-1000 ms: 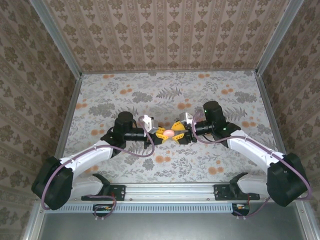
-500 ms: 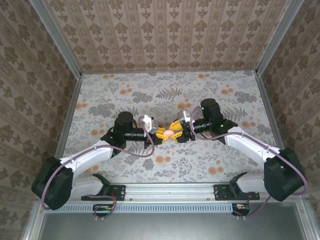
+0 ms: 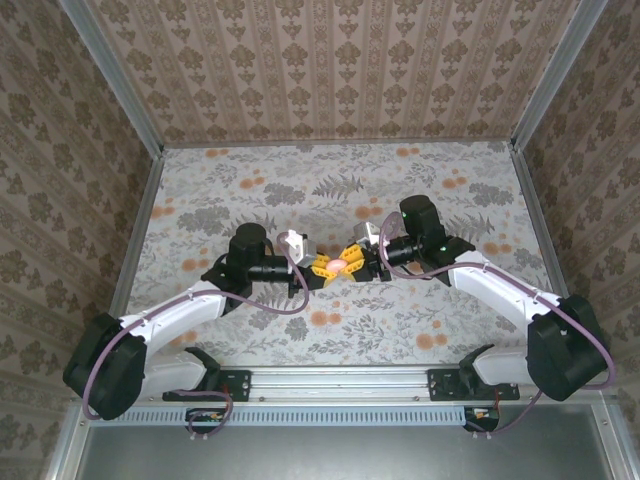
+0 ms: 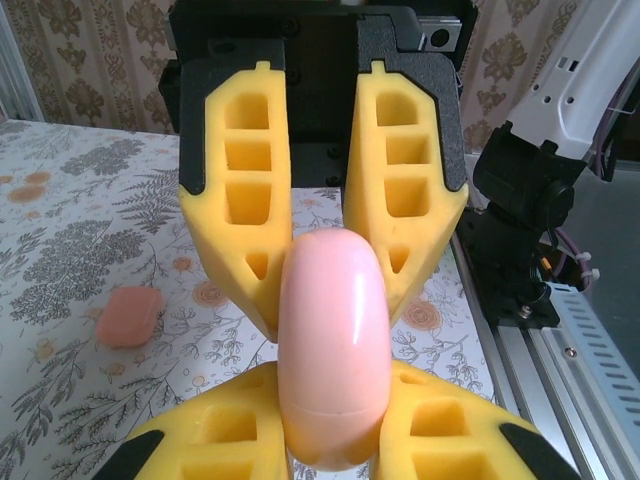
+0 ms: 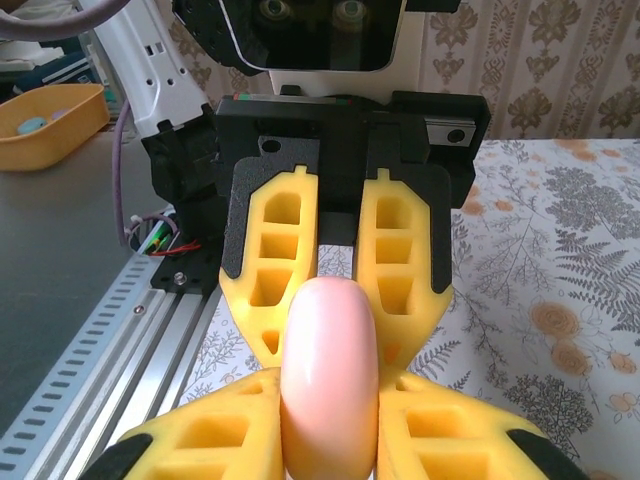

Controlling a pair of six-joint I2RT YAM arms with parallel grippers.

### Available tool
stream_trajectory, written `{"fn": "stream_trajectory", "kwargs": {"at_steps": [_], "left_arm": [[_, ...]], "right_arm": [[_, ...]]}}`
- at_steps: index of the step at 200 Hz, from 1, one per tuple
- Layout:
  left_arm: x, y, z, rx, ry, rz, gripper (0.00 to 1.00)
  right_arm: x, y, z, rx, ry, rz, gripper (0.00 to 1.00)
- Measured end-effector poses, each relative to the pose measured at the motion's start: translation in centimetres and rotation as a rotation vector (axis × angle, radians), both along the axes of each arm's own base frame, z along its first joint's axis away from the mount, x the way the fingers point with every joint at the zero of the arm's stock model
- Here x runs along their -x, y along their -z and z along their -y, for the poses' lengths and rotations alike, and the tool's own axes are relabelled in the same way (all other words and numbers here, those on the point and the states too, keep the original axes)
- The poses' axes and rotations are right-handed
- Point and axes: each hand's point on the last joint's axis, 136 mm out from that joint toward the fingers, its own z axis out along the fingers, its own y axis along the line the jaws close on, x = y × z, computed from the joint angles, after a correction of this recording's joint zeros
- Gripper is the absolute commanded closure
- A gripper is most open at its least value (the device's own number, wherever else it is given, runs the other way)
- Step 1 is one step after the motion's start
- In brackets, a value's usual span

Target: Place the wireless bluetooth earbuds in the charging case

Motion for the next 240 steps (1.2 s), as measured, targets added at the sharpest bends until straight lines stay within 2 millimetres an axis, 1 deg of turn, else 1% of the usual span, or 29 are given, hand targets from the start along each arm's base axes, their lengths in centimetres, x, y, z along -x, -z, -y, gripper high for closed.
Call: {"fn": "stream_trajectory", "kwargs": {"at_steps": [36, 52, 62, 81, 115, 117, 119, 121, 150, 171, 211, 240], "left_arm": [[0.1, 0.0, 0.1, -0.001, 0.002, 0.0, 0.65], [0.1, -0.1, 0.1, 0.002, 0.002, 0.009, 0.5], [0.1, 0.0, 0.1, 0.0, 0.001, 0.006, 0.42], [0.0, 0.0, 0.1, -0.001, -0.001, 0.009, 0.31], [-0.2, -0.2, 0.0, -0.002, -0.02, 0.023, 0.09], [-0.2, -0.2, 0.0, -0.003, -0.022, 0.024, 0.07], [-0.3, -0.2, 0.0, -0.002, -0.024, 0.03, 0.03], [-0.3, -0.2, -0.1, -0.003, -0.027, 0.026, 0.01], [-0.9, -0.5, -0.3, -0.009, -0.078, 0.043, 0.0], [-1.9, -0.8, -0.6, -0.013, -0.145, 0.062, 0.0], [-4.9, -1.2, -2.0, -0.044, -0.36, 0.083, 0.0], [-7.1, -0.4, -3.8, -0.103, -0.537, 0.077, 0.0]], "right_arm": [[0.2, 0.1, 0.1, 0.008, -0.005, 0.001, 0.78], [0.4, 0.4, 0.2, 0.021, -0.007, -0.007, 0.78], [0.5, 0.5, 0.3, 0.03, -0.006, -0.009, 0.78], [0.9, 0.4, 0.6, 0.038, -0.005, -0.01, 0.78], [1.3, -0.3, 1.2, 0.038, 0.005, 0.007, 0.77], [1.3, -0.3, 1.2, 0.038, 0.005, 0.007, 0.77], [1.3, -0.3, 1.3, 0.039, 0.007, 0.004, 0.77], [1.3, -0.3, 1.3, 0.04, 0.007, 0.002, 0.77], [1.4, 0.0, 1.9, 0.063, 0.023, -0.037, 0.76], [1.4, 0.1, 2.3, 0.08, 0.033, -0.066, 0.76], [0.7, 0.5, 2.9, 0.155, 0.099, -0.116, 0.76], [0.0, 1.3, 3.4, 0.215, 0.149, -0.191, 0.76]]}}
